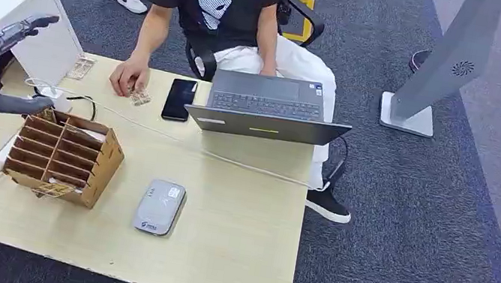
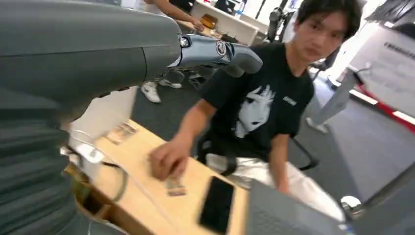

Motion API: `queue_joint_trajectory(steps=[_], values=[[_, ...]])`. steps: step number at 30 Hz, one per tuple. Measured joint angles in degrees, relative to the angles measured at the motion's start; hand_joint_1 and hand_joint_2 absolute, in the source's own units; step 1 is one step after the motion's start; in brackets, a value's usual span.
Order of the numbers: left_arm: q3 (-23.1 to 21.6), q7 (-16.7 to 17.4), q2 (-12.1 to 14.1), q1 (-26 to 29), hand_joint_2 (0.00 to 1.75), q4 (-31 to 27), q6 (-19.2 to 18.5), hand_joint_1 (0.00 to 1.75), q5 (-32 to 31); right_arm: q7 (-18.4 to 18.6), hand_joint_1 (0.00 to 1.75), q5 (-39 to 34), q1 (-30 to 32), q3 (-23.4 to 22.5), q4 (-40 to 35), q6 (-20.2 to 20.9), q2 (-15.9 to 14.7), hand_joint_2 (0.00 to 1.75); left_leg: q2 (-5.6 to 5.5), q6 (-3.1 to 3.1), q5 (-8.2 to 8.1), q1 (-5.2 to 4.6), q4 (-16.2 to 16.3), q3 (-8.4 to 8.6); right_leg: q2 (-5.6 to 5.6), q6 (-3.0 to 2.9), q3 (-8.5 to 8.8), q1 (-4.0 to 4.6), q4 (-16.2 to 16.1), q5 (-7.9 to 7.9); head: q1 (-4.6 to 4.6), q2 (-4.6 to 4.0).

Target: Pass the card to the sensor for recognition and then transmit it.

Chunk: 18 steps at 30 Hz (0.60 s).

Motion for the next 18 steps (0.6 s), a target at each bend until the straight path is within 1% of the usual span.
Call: queue_joint_trajectory(steps=[2, 4, 7, 8, 10, 11, 13, 14, 16, 17, 18], values=[[1.2, -0.8, 5.2, 2.3, 1.75, -0.9, -1.8, 0.00, 0.5, 0.1, 0.00, 0.2, 0.1, -0.1, 0.0, 0.2, 0.0, 1.75, 0.00, -0.03, -0.02, 0.06, 0.0, 0.00, 0.00, -0.02, -0.02, 0.05, 0.0, -0.02, 0.00, 0.00], [3.3, -0.9, 9.8, 4.7, 1.75, -2.2, -3.2, 0.00, 0.4, 0.2, 0.00, 0.7, 0.1, -0.1, 0.0, 0.3, -0.1, 1.75, -0.05, -0.03, -0.02, 0.07, 0.0, -0.03, -0.07, -0.07, -0.01, 0.05, 0.0, -0.07, 0.02, 0.00], [6.5, -0.4, 16.6, 8.9, 1.75, -4.5, -3.6, 0.00, -2.2, 0.3, 0.00, 0.9, 0.1, -0.1, 0.0, 0.4, -0.1, 1.75, -0.07, -0.03, -0.02, 0.07, 0.0, -0.07, -0.08, -0.07, -0.01, 0.06, 0.0, -0.08, 0.02, 0.00], [7.7, -0.1, 19.2, 10.8, 1.75, -5.2, -4.1, 0.00, -2.0, 0.3, 0.00, 1.0, 0.1, -0.1, 0.0, 0.4, -0.1, 1.75, -0.06, -0.03, -0.02, 0.08, 0.0, -0.08, -0.08, -0.07, 0.00, 0.06, 0.0, -0.07, 0.02, 0.00], [11.0, 0.7, 24.6, 15.4, 1.75, -6.9, -6.4, 0.00, -0.4, 0.4, 0.00, 1.0, 0.1, -0.1, 0.0, 0.5, -0.1, 1.75, -0.06, -0.03, -0.02, 0.07, 0.0, -0.07, -0.08, -0.07, -0.01, 0.06, -0.1, -0.07, 0.00, 0.00], [13.2, 1.0, 26.2, 17.0, 1.75, -7.7, -7.2, 0.00, 0.2, 0.4, 0.00, 1.2, 0.1, -0.1, 0.0, 0.5, -0.1, 1.75, -0.11, -0.02, -0.02, 0.07, 0.0, -0.07, -0.14, -0.06, 0.00, 0.05, -0.1, -0.07, 0.00, 0.00], [16.2, 1.2, 27.7, 17.8, 1.75, -8.5, -7.8, 0.00, 0.7, 0.5, 0.00, 1.4, 0.1, -0.1, 0.0, 0.5, -0.1, 1.75, -0.39, -0.02, -0.02, 0.07, 0.0, -0.07, -0.45, -0.06, 0.13, 0.06, -0.1, -0.08, 0.02, 0.00], [17.5, 1.4, 28.2, 18.1, 1.75, -8.7, -8.1, 0.00, 0.8, 0.5, 0.00, 1.6, 0.1, -0.1, 0.0, 0.5, -0.1, 1.75, -0.41, -0.02, -0.02, 0.07, 0.0, -0.06, -0.48, -0.05, 0.15, 0.05, -0.1, -0.08, 0.02, 0.00], [19.0, 1.6, 30.0, 21.3, 1.75, -9.4, -8.5, 0.00, 1.0, 0.5, 0.00, 1.8, 0.0, -0.1, 0.0, 0.5, -0.1, 1.75, -0.40, -0.05, 0.01, 0.07, 0.0, -0.05, -0.47, -0.07, 0.16, 0.06, -0.1, -0.07, 0.02, 0.00], [20.2, 2.0, 31.7, 23.5, 1.75, -9.9, -9.6, 0.00, 1.7, 0.4, 0.00, 2.0, 0.0, -0.1, 0.0, 0.6, -0.1, 1.75, -0.39, -0.05, 0.02, 0.09, 0.0, -0.05, -0.45, -0.08, 0.16, 0.08, -0.1, -0.05, 0.00, 0.00], [22.1, 3.3, 33.0, 25.7, 1.75, -10.5, -12.4, 0.00, 3.2, 0.3, 0.00, 2.1, 0.0, -0.1, 0.0, 0.7, -0.2, 1.75, -0.39, -0.05, 0.03, 0.12, 0.0, -0.06, -0.44, -0.08, 0.16, 0.11, -0.1, -0.05, 0.06, 0.00]])
